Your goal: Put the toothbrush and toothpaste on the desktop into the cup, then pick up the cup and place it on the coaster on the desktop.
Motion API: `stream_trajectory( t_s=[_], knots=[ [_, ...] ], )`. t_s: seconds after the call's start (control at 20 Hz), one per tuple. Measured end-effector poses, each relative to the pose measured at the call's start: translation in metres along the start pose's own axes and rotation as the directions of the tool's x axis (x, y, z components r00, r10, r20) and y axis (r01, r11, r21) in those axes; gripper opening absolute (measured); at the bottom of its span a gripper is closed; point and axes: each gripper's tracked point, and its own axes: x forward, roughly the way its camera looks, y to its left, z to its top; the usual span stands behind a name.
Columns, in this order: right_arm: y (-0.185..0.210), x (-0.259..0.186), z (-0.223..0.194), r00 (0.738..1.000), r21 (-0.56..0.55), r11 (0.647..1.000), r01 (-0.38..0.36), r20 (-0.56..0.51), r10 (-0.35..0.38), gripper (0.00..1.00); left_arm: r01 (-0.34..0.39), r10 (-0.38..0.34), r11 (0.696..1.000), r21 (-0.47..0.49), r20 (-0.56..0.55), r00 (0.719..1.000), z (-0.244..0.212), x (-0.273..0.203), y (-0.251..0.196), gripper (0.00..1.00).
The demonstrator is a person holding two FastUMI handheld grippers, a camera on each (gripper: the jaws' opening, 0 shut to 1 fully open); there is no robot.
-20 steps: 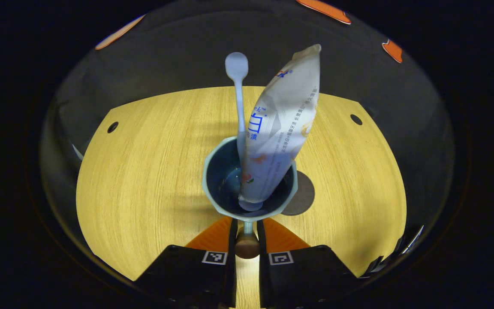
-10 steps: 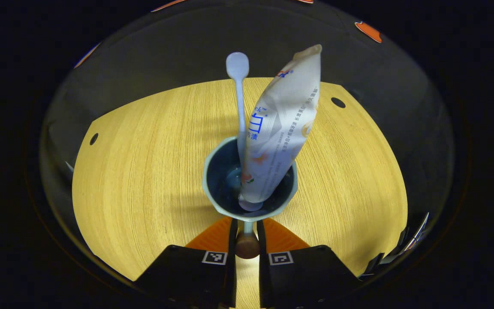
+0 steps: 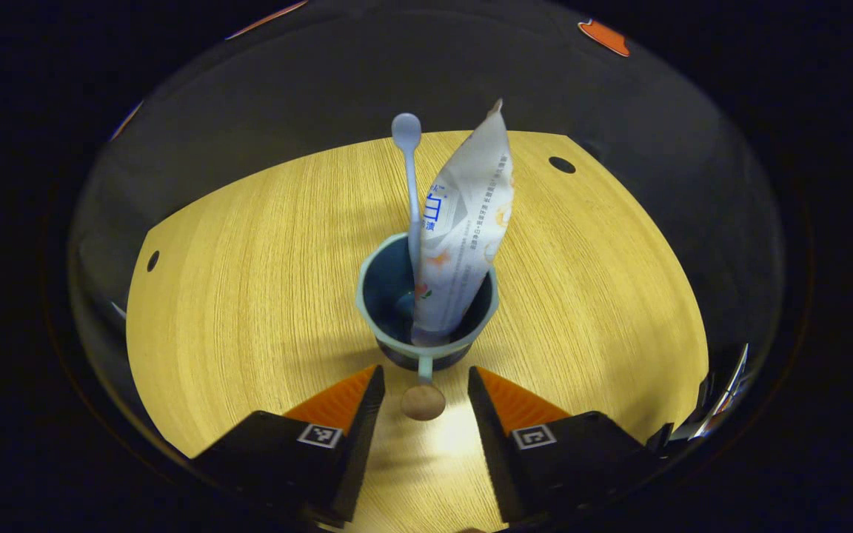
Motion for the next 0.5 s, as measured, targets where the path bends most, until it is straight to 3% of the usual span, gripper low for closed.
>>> stream_trajectory(
  t_s=[0.05, 0.1, 0.25, 0.35, 0.5],
  knots=[
    [0.003, 0.002, 0.0, 1.0, 0.004, 1.0, 0.0, -0.004, 0.0, 0.98, -0.02, 0.019, 1.0, 0.009, 0.042, 0.999, 0.015, 0.0, -0.002, 0.78],
    [0.005, 0.004, -0.002, 1.0, 0.001, 1.0, 0.004, -0.003, -0.004, 0.98, -0.039, 0.036, 0.999, 0.024, 0.116, 0.993, 0.003, -0.022, 0.015, 0.81],
    [0.014, 0.011, 0.002, 1.0, -0.009, 1.0, 0.011, -0.002, -0.011, 1.0, -0.034, 0.019, 0.998, 0.052, 0.263, 0.965, 0.027, -0.048, 0.015, 0.97],
    [0.024, 0.015, 0.006, 1.0, -0.011, 1.0, 0.014, 0.013, -0.013, 0.98, -0.08, 0.049, 0.994, 0.07, 0.361, 0.931, 0.039, -0.085, 0.009, 0.97],
    [0.04, 0.023, 0.013, 0.999, -0.013, 1.0, 0.017, 0.033, -0.017, 0.98, -0.166, 0.114, 0.984, 0.058, 0.509, 0.853, 0.053, -0.122, 0.026, 0.98]
  ],
)
